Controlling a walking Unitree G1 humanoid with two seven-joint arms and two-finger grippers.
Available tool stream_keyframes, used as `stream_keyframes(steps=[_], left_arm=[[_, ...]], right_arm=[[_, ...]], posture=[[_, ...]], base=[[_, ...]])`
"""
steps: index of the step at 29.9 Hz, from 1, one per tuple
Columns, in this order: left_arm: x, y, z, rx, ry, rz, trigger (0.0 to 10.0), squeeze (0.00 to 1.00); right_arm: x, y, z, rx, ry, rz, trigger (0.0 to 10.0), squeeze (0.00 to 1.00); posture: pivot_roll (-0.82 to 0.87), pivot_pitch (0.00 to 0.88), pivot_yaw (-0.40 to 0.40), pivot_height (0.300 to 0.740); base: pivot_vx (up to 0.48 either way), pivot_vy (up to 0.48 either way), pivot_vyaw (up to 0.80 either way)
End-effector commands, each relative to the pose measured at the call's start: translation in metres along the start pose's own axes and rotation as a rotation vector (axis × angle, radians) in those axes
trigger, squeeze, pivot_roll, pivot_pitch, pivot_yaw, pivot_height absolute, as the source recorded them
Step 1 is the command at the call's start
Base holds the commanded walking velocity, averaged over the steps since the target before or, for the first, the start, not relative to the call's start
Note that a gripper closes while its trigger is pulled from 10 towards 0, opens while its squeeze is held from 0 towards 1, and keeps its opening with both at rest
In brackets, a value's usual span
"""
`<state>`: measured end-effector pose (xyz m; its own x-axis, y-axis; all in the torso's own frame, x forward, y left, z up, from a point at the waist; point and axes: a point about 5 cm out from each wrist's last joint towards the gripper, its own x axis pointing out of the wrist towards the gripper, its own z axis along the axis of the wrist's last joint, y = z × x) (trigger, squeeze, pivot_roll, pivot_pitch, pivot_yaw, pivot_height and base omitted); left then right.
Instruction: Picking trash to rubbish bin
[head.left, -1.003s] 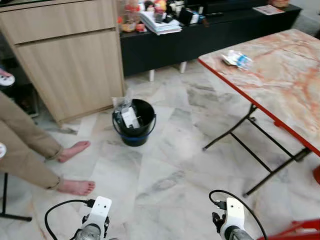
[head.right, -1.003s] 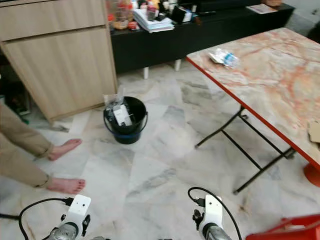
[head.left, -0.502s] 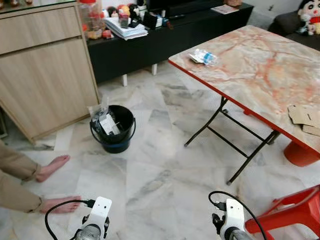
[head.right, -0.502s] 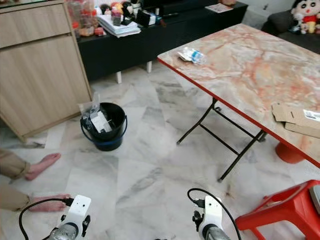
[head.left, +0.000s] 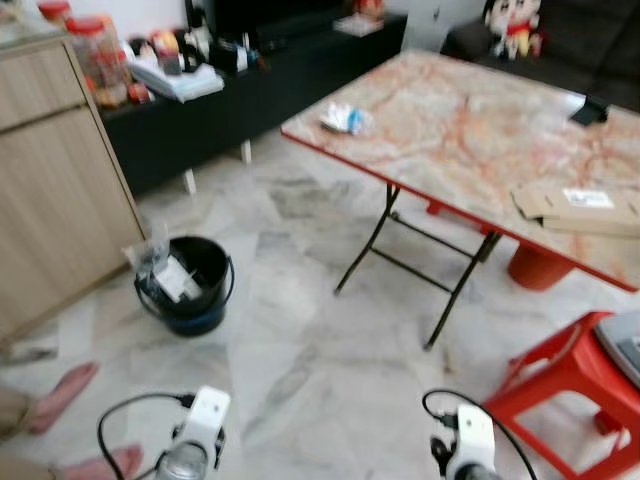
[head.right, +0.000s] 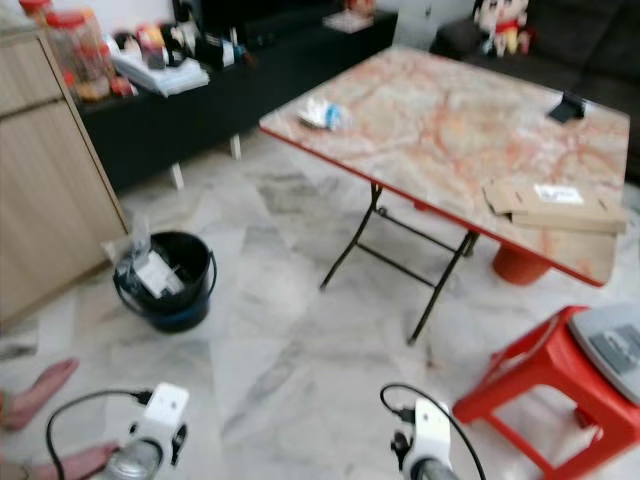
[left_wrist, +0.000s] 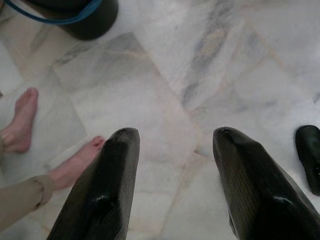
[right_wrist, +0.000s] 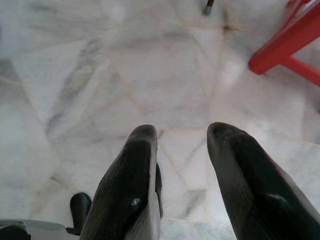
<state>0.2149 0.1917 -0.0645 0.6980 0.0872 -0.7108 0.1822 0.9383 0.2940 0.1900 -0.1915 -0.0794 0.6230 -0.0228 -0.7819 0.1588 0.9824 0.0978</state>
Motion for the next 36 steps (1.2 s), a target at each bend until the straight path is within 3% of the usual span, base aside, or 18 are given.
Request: stream_keyframes(steps=[1,36], left_arm=[[-0.0010,0.0012,-0.0051,0.014,0.017,-0.002,10.0,0.00],[-0.0018,0.0000,-0.0072,-0.002,0.019,0.005,10.0,0.00]], right_arm=[[0.0006,-0.0007,0.0037,-0.006,-0.010,-0.004,10.0,0.00],[0.0001,-0.0028,0.0032,0.010,-0.013,-0.007,10.0,0.00]], posture=[[0.09,0.044,-0.076,0.740],[0.09,0.108,-0.081,0.740]], base=[[0.000,0.000,-0.77],[0.000,0.000,-0.73]])
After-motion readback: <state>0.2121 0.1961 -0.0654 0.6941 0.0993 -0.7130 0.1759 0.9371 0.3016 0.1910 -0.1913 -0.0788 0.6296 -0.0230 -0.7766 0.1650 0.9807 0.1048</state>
